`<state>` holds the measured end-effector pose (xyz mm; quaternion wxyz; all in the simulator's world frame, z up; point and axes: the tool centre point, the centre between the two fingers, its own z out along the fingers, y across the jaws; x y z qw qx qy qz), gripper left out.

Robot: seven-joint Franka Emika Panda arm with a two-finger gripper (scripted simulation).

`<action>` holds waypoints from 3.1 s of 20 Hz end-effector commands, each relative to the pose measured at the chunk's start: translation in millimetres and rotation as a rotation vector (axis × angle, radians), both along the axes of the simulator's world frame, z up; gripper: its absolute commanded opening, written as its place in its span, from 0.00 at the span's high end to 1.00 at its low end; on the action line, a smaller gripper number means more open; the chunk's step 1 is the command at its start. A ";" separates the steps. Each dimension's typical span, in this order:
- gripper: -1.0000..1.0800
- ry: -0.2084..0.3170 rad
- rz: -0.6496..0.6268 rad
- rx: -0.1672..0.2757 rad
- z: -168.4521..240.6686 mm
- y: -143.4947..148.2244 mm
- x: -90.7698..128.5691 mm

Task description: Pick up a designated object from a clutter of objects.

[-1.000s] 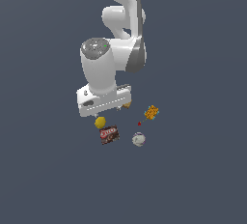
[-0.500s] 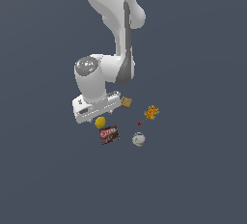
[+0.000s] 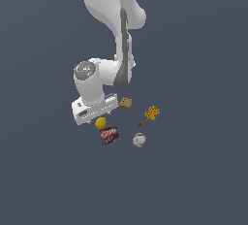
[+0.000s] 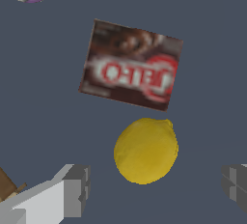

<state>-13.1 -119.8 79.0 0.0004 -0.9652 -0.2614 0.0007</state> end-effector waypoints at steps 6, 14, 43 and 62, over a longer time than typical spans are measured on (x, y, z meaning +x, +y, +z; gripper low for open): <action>0.04 -0.001 0.001 0.000 -10.6 0.2 -0.2; 0.04 -0.001 0.003 0.000 -44.4 0.0 -0.9; 1.00 -0.002 0.002 -0.001 -1.8 23.4 14.7; 1.00 -0.002 0.002 -0.003 178.6 112.4 72.0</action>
